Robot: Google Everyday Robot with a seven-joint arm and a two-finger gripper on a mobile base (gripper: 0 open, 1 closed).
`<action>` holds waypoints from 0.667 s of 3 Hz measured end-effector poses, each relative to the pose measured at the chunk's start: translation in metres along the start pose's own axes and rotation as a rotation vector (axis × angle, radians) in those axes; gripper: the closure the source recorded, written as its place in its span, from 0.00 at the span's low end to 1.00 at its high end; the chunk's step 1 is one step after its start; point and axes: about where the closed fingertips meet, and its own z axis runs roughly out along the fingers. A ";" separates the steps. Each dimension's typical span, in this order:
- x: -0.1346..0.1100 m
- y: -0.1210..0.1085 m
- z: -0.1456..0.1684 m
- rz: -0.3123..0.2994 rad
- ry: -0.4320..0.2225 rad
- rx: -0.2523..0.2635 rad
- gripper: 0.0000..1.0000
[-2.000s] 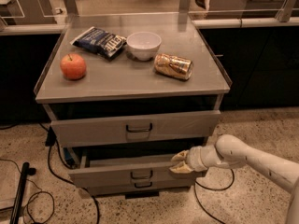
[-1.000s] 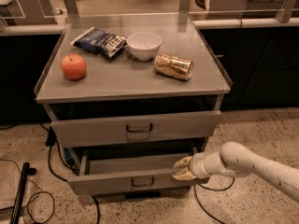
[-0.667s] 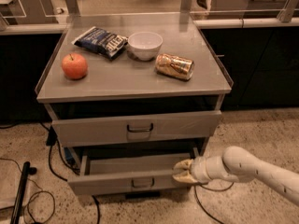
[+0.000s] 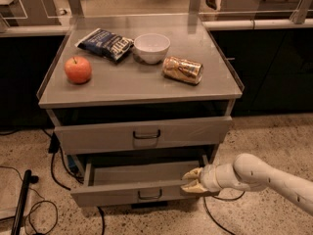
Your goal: Open middle drawer
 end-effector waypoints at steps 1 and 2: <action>0.000 0.000 0.000 0.000 0.000 0.000 0.36; 0.000 0.000 0.000 0.000 0.000 0.000 0.13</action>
Offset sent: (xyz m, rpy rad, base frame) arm 0.0000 0.0000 0.0000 0.0000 0.0000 0.0000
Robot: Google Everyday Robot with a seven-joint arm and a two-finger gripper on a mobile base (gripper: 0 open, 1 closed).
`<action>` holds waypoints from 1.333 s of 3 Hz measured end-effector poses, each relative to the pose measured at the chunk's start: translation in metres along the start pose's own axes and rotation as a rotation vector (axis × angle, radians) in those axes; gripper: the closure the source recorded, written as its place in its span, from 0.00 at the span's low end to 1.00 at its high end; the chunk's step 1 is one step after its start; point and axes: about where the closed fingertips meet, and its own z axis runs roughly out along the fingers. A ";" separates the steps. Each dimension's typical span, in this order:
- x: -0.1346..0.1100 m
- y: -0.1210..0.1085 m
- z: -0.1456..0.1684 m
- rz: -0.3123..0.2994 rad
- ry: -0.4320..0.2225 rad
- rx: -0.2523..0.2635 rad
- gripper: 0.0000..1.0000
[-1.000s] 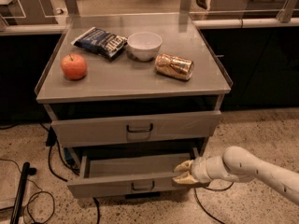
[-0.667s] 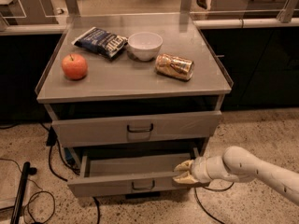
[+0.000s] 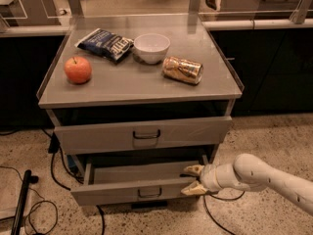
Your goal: Open middle drawer
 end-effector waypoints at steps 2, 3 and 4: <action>0.004 0.010 -0.004 -0.006 0.004 0.002 0.37; 0.018 0.036 -0.023 -0.002 0.007 0.009 0.61; 0.024 0.052 -0.035 0.006 0.003 0.017 0.84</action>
Offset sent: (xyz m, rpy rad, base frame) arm -0.0273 -0.0137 -0.0011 -0.0174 -0.0176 -0.0004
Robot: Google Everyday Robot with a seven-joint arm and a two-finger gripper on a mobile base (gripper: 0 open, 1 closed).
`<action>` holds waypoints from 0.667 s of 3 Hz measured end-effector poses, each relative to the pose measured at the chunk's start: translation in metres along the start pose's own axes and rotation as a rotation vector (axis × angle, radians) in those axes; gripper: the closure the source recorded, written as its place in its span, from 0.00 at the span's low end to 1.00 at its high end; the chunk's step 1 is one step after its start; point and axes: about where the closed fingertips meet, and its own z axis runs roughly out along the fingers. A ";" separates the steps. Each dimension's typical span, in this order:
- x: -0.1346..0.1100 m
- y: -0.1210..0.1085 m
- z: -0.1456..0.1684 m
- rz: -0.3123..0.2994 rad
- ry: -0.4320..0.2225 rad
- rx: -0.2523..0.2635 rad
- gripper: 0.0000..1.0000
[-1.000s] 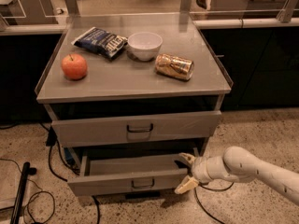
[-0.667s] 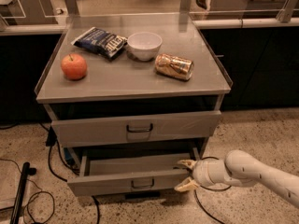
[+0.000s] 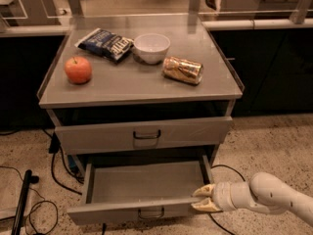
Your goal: Open middle drawer
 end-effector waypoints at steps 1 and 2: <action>-0.001 0.002 -0.003 0.000 0.000 0.000 1.00; -0.001 0.002 -0.003 0.000 0.000 0.000 0.82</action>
Offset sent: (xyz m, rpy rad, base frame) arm -0.0027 -0.0004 0.0026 0.0000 -0.0001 0.0000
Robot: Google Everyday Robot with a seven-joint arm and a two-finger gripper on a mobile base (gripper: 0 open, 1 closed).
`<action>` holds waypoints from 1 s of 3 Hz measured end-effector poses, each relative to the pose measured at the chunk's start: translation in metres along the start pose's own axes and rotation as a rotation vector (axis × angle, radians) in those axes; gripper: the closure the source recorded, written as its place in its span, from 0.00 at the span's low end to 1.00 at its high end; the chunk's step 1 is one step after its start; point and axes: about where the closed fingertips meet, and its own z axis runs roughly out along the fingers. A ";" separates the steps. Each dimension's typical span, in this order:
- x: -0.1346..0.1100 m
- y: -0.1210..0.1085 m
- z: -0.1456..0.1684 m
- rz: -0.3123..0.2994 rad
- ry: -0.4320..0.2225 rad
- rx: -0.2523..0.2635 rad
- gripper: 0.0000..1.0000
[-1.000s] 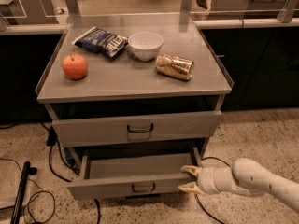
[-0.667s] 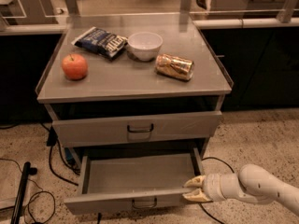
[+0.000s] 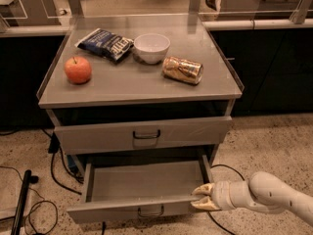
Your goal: Open middle drawer
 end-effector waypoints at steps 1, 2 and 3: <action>0.000 0.000 0.000 0.000 0.000 0.000 0.58; 0.000 0.000 0.000 0.000 0.000 0.000 0.35; 0.000 0.000 0.000 0.000 0.000 0.000 0.12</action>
Offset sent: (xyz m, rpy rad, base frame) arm 0.0000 0.0000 0.0000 0.0000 0.0000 0.0001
